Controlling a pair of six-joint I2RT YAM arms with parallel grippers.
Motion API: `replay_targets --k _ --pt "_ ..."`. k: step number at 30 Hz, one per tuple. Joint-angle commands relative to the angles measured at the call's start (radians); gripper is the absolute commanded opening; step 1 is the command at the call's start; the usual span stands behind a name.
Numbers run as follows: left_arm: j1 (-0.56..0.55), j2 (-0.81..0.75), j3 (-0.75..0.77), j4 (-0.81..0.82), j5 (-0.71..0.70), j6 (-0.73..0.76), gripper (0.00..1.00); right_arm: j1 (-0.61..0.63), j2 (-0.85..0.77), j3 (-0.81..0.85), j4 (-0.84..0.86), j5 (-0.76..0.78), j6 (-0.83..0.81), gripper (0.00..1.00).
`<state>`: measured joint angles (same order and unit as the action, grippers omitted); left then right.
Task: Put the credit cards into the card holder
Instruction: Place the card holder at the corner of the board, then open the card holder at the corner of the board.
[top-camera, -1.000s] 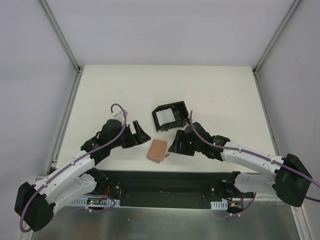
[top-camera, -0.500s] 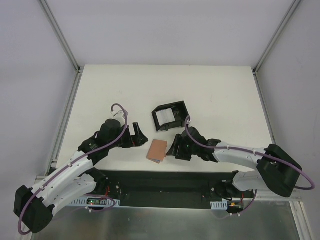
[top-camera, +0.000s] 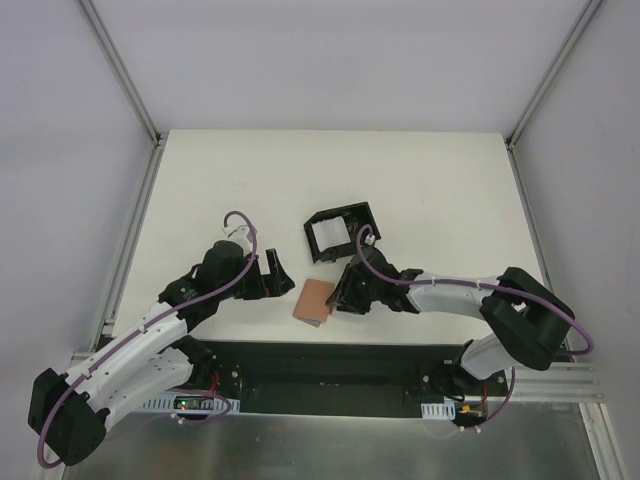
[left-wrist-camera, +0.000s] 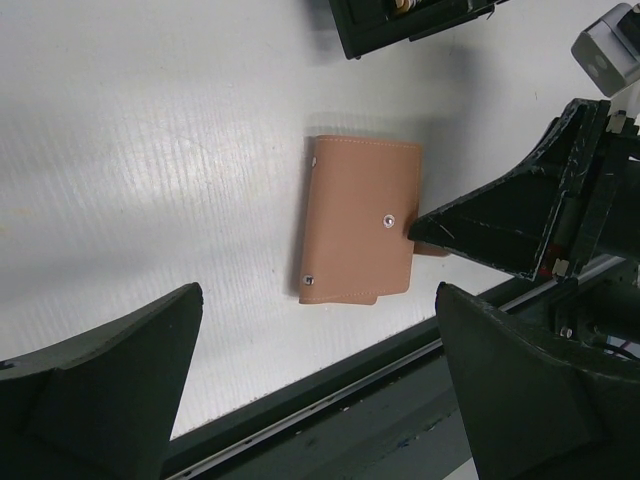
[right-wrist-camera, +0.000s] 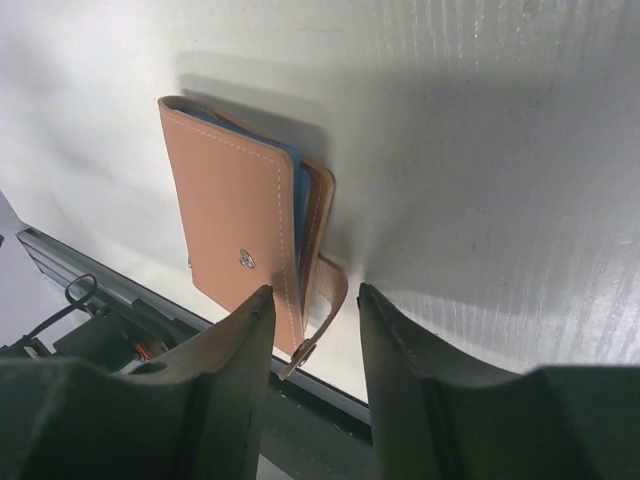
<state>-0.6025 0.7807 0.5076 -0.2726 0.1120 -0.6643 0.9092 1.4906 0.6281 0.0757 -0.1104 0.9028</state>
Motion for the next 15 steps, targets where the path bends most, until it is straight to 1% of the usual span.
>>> replay_targets --k 1,4,6,7,9,10,11,13,15 --pt "-0.005 -0.014 -0.017 -0.002 -0.008 0.019 0.99 0.0 -0.027 -0.022 0.035 0.009 0.044 0.38" --pt "-0.005 -0.027 -0.02 -0.005 -0.014 0.026 0.99 0.005 -0.041 -0.034 0.035 0.0 0.044 0.34" --pt "-0.005 -0.024 -0.018 -0.008 -0.014 0.026 0.99 0.01 -0.058 -0.044 0.033 0.005 0.042 0.27" --pt "-0.005 -0.023 -0.017 -0.008 -0.014 0.023 0.99 0.01 -0.061 -0.047 0.032 0.006 0.041 0.25" --pt "-0.005 -0.014 -0.015 -0.008 -0.009 0.022 0.99 0.008 -0.07 -0.053 0.03 0.008 0.033 0.12" --pt "-0.005 -0.009 -0.014 -0.008 -0.006 0.022 0.99 0.01 -0.073 -0.053 0.03 0.009 0.028 0.08" --pt "-0.005 -0.003 -0.012 -0.008 -0.003 0.022 0.99 0.01 -0.079 -0.054 0.03 0.012 0.021 0.07" --pt "-0.005 0.009 -0.004 -0.008 0.003 0.025 0.99 0.01 -0.093 -0.051 0.019 0.021 -0.005 0.01" --pt "-0.005 0.02 0.002 -0.01 0.015 0.029 0.99 0.008 -0.111 -0.03 0.013 0.021 -0.069 0.01"
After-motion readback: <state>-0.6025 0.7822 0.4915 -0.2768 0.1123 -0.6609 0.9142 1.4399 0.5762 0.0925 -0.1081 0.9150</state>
